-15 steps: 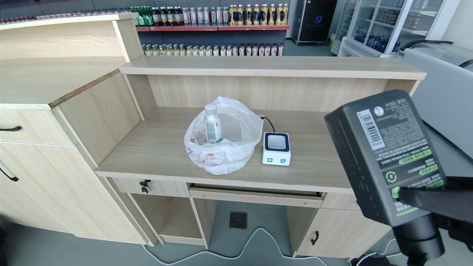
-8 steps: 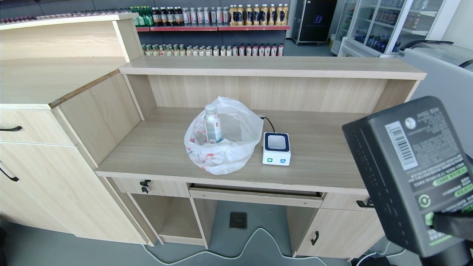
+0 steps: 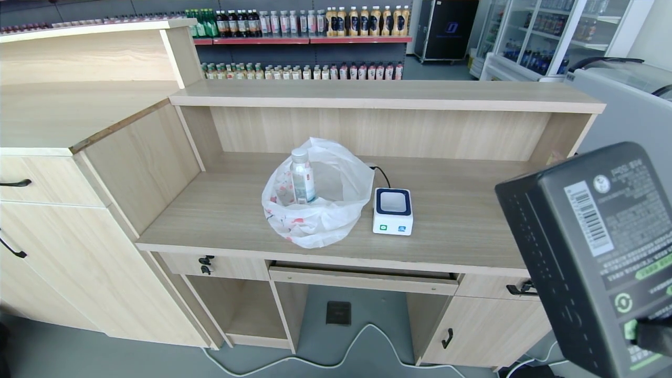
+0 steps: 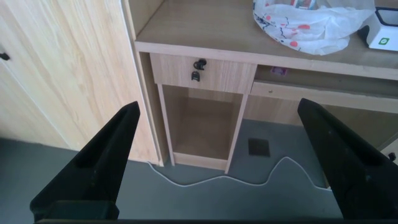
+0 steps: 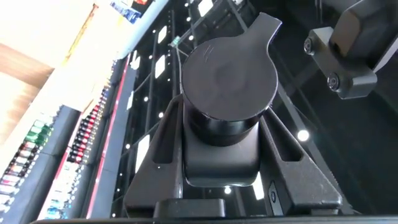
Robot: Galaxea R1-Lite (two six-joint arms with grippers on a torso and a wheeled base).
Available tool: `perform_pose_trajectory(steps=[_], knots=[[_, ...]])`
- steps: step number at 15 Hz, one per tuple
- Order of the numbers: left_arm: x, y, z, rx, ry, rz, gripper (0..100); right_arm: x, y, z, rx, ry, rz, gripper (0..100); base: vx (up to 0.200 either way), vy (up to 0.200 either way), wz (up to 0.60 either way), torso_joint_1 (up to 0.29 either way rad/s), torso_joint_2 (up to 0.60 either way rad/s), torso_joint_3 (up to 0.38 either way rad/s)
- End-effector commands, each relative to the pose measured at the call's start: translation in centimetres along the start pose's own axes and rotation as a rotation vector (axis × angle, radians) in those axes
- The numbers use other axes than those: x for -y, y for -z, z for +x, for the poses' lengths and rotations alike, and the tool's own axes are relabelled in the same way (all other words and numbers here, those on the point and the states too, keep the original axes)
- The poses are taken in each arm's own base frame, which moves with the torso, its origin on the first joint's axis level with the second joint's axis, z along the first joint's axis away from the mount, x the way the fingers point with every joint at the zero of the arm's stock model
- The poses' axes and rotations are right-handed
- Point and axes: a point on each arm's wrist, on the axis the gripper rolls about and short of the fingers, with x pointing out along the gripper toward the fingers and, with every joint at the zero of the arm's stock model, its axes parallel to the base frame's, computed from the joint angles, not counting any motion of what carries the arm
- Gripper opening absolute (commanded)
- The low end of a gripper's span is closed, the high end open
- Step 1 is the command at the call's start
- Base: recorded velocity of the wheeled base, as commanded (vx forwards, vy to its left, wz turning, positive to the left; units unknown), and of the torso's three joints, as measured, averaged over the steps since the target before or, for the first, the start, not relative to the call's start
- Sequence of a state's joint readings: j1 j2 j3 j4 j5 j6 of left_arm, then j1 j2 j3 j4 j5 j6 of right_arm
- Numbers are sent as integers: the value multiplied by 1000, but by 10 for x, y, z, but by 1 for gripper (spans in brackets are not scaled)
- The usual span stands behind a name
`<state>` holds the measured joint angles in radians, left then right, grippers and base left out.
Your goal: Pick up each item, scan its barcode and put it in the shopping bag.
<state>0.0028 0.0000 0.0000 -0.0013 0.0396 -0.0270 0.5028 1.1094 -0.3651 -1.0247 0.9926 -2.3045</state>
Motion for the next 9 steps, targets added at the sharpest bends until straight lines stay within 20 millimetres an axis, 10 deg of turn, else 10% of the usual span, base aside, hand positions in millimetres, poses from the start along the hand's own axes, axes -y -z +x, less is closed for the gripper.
perform_pose_trajectory(steps=[1,3,9], knots=[[0,0,0,0,-1,-1,100,0,0,0,-2,-2,5,0,0,0,0,0,0,0],[0,0,0,0,-1,-1,100,-6,5,2,-71,-63,194,0,0,0,0,0,0,0],[0,0,0,0,-1,-1,100,-5,18,-16,-1118,-189,920,0,0,0,0,0,0,0]])
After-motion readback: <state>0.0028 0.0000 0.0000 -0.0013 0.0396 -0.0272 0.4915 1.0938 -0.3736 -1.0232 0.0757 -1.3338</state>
